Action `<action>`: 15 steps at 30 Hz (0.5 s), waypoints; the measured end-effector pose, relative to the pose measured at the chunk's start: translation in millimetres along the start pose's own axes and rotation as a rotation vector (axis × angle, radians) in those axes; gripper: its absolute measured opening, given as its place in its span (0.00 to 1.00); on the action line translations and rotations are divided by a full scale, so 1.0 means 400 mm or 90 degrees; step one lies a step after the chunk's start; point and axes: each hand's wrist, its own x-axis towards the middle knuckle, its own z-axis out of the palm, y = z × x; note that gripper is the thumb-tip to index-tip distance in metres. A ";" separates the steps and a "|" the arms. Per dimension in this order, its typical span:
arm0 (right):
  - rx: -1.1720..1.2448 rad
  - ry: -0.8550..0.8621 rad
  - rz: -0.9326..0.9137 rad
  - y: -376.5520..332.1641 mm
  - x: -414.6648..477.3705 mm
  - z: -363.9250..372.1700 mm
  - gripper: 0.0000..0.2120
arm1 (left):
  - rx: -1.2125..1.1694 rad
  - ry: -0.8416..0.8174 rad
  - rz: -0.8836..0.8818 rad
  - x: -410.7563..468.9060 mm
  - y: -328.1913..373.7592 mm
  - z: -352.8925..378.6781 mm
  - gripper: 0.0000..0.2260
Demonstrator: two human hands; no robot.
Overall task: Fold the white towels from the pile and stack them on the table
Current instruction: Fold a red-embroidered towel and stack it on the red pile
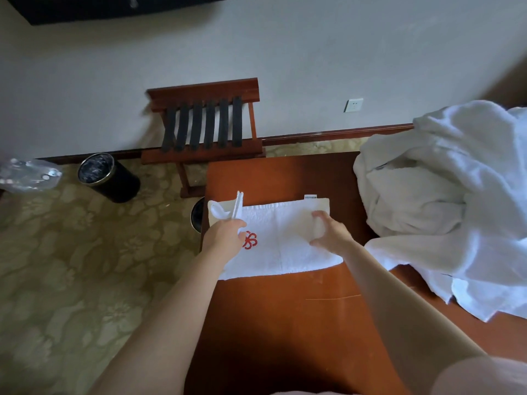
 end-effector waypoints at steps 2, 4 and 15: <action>0.058 0.027 0.004 -0.007 0.004 0.001 0.33 | -0.007 -0.005 -0.002 -0.002 0.003 0.004 0.15; 0.042 0.028 -0.001 -0.022 0.003 -0.002 0.30 | -0.004 -0.007 -0.003 -0.009 -0.001 0.003 0.15; -0.138 0.065 -0.108 -0.174 -0.073 -0.063 0.25 | 0.033 0.023 -0.035 -0.037 -0.020 -0.070 0.12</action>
